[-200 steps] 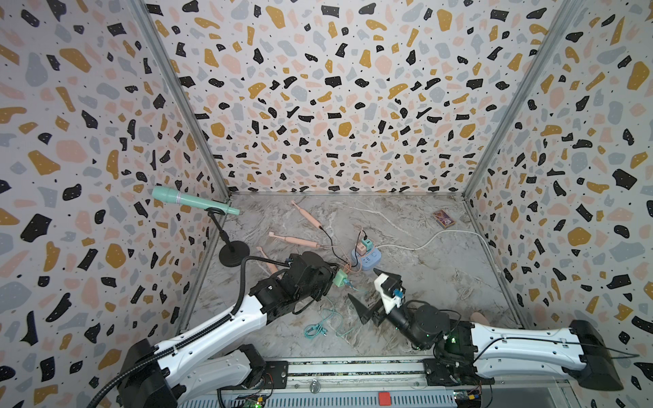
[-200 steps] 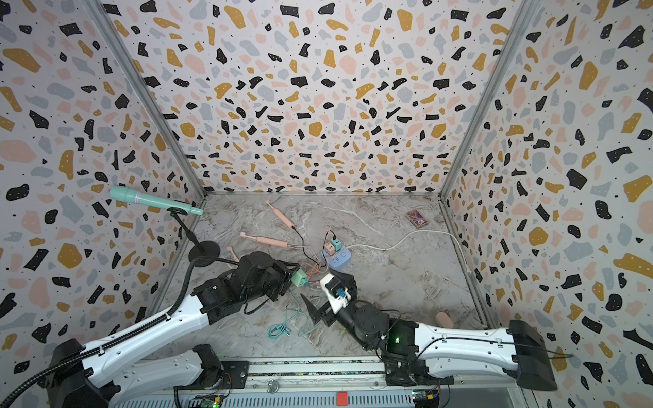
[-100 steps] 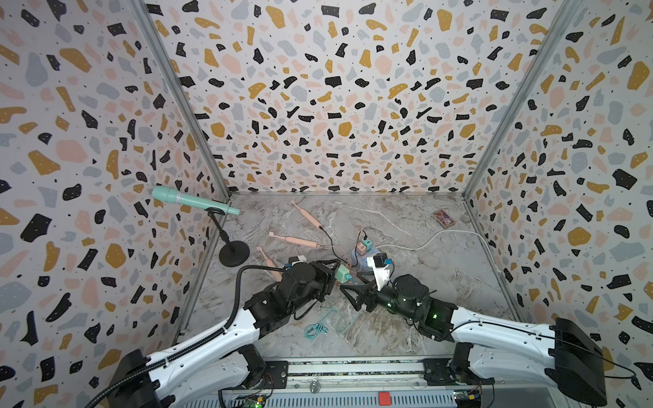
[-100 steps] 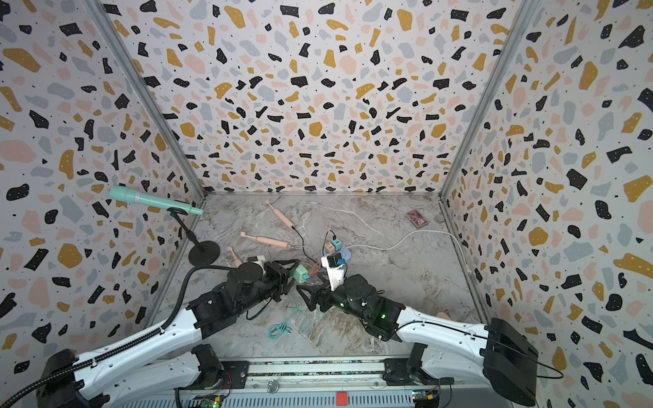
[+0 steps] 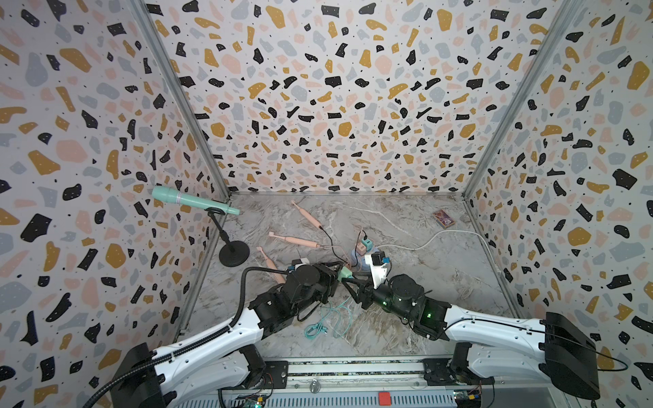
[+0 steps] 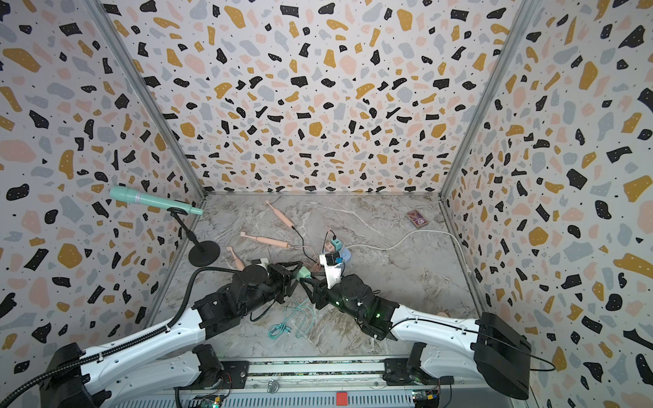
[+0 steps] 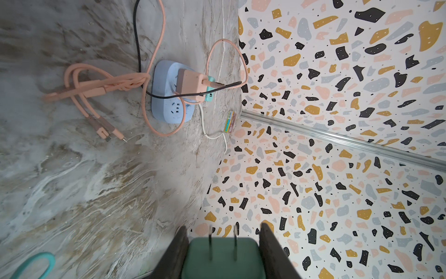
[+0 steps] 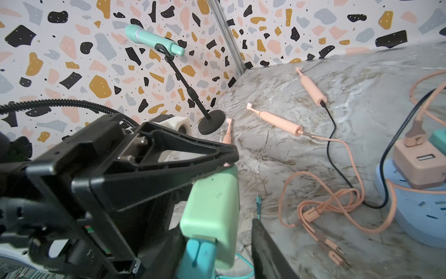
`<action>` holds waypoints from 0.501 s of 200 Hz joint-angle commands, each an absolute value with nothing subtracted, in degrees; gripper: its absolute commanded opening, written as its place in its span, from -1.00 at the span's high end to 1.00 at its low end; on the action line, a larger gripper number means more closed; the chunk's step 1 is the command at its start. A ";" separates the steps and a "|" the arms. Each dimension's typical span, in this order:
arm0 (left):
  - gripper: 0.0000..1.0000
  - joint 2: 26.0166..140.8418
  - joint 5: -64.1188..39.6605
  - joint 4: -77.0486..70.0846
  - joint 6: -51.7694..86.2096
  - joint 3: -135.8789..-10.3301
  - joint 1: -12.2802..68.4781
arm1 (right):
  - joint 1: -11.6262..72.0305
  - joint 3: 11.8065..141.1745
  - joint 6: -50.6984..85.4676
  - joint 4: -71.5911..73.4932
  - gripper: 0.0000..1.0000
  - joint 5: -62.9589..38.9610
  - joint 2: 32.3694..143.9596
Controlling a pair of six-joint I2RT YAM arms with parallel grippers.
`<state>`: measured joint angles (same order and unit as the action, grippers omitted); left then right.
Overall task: Charge the electric toothbrush
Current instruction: Insert the plug into the socket.
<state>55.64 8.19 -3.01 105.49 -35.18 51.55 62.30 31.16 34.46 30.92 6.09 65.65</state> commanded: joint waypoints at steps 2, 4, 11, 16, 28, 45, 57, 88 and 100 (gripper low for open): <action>1.00 55.58 9.24 -5.18 105.43 -36.81 51.95 | 63.47 33.22 33.48 33.20 0.14 9.43 65.36; 1.00 55.58 9.23 -5.18 105.45 -36.84 51.99 | 63.59 33.16 33.35 33.46 0.15 9.48 65.38; 1.00 55.72 9.23 -5.31 105.47 -36.83 51.96 | 63.84 33.07 33.08 33.98 0.18 9.81 65.42; 1.00 55.81 9.16 -5.47 105.47 -36.77 52.03 | 63.98 33.12 33.03 34.13 0.20 10.19 65.48; 1.00 56.05 9.23 -5.71 105.42 -36.82 52.21 | 64.32 33.53 32.47 34.21 0.29 10.99 65.79; 1.00 56.34 9.20 -5.98 105.44 -36.87 52.46 | 64.51 33.67 32.15 34.84 0.35 11.69 65.97; 1.00 56.36 9.29 -6.15 105.39 -36.83 52.55 | 64.51 34.13 31.84 34.94 0.42 11.47 66.25; 1.00 56.10 9.80 -6.59 105.30 -36.91 52.56 | 64.56 35.07 31.55 34.36 0.66 11.09 67.10; 1.00 55.96 10.01 -6.67 105.14 -37.04 52.56 | 64.51 35.16 31.64 34.40 0.83 11.07 67.10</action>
